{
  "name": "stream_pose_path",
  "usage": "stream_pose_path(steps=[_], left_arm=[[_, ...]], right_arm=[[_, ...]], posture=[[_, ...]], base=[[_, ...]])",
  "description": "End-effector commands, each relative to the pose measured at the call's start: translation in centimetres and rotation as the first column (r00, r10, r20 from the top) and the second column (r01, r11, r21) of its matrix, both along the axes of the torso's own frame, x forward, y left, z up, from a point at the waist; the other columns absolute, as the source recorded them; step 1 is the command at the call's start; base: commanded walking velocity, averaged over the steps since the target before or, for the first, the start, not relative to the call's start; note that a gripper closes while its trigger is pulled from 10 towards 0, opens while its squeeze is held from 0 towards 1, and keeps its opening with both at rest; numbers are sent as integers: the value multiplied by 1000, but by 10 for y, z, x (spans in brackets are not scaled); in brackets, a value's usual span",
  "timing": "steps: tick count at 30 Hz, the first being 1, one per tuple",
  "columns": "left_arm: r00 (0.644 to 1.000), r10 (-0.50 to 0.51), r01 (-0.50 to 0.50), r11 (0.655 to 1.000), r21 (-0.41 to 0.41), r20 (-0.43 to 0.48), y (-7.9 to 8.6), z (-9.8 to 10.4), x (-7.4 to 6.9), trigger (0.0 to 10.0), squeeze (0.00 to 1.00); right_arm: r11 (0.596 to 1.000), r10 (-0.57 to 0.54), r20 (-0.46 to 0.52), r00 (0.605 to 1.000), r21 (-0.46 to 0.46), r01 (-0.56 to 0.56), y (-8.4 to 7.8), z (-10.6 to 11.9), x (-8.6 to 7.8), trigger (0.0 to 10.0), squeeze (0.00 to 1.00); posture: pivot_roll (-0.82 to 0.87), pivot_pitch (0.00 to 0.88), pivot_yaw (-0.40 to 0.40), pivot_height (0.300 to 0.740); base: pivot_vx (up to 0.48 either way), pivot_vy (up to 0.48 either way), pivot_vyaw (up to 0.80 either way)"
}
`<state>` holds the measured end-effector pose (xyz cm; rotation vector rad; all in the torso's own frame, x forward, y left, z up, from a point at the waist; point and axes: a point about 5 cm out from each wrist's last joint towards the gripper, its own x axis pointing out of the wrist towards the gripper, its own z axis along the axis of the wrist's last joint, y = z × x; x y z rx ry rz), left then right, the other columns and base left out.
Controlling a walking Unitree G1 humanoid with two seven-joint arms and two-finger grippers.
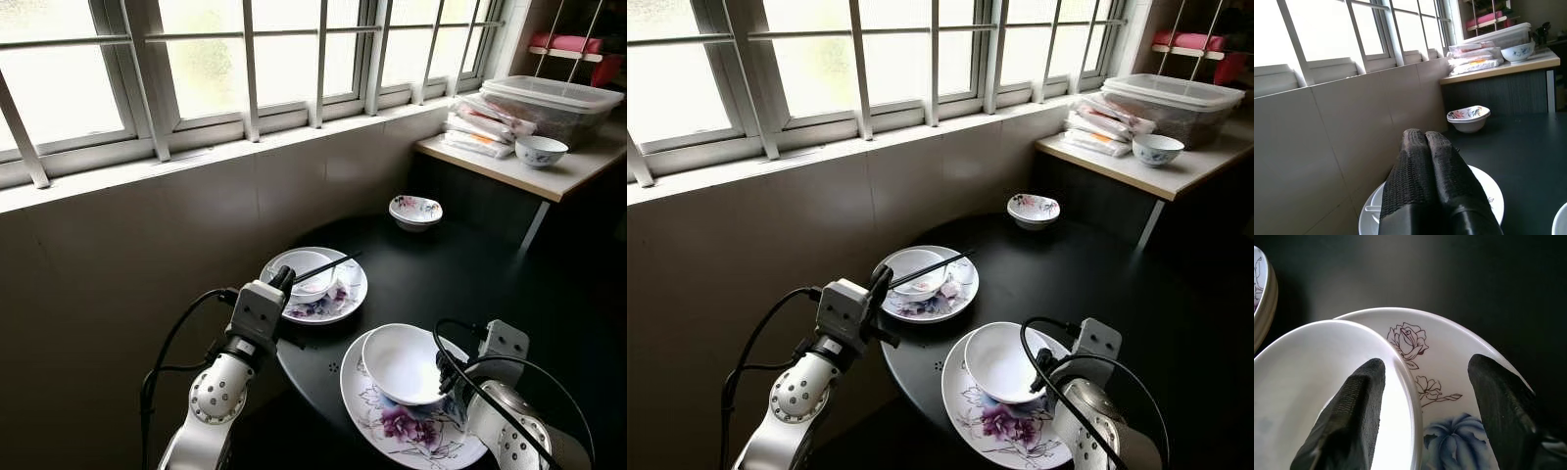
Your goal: Kitchen organization
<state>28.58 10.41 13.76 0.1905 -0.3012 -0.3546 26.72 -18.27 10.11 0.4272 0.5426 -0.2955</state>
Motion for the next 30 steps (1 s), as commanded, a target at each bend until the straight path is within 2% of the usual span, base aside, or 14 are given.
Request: stream_pose_path(steps=[1,2,15,19,20,21,22,23,25,30], left_arm=[[1000,4,-4,1000,9,-7,0,-1,2,10000,0],[1000,5,-5,1000,11,-9,0,-1,2,10000,0],[1000,11,-10,1000,25,-24,0,-5,3,10000,0],[1000,11,-11,1000,30,-25,0,-5,3,10000,0],[1000,12,-12,999,31,-25,0,-5,3,10000,0],[1000,12,-12,999,31,-25,0,-5,3,10000,0],[1000,13,-12,999,31,-25,0,-5,3,10000,0],[1000,13,-12,999,32,-26,0,-5,4,10000,0],[1000,12,-11,999,33,-27,0,-5,4,10000,0],[999,11,-10,999,35,-31,-1,-6,4,10000,0]], right_arm=[[991,27,-15,1000,128,-25,30,-5,0,8706,0],[991,25,-17,1000,134,-22,30,-5,0,10000,0],[969,79,-72,994,241,-60,40,-13,0,10000,0],[968,84,-85,993,244,-61,40,-14,0,10000,0],[968,87,-90,992,241,-63,40,-15,0,7412,0],[968,87,-90,992,241,-63,40,-15,0,7412,0],[969,88,-92,992,240,-64,40,-15,0,6235,0],[969,93,-98,991,238,-67,40,-16,-1,353,0],[970,102,-105,989,232,-76,40,-18,-2,0,0],[969,110,-121,987,235,-79,41,-22,-3,0,0]], posture=[[10,0,-25,740],[10,0,-25,740],[12,0,-27,740],[13,0,-25,740],[13,0,-24,740],[13,0,-24,740],[12,0,-24,740],[12,0,-24,740],[10,0,-23,740],[10,0,-22,740]], base=[[0,0,0],[0,0,0],[0,0,0],[0,0,0],[0,0,0],[0,0,0],[0,0,0],[0,0,0],[0,0,0],[0,0,0]])
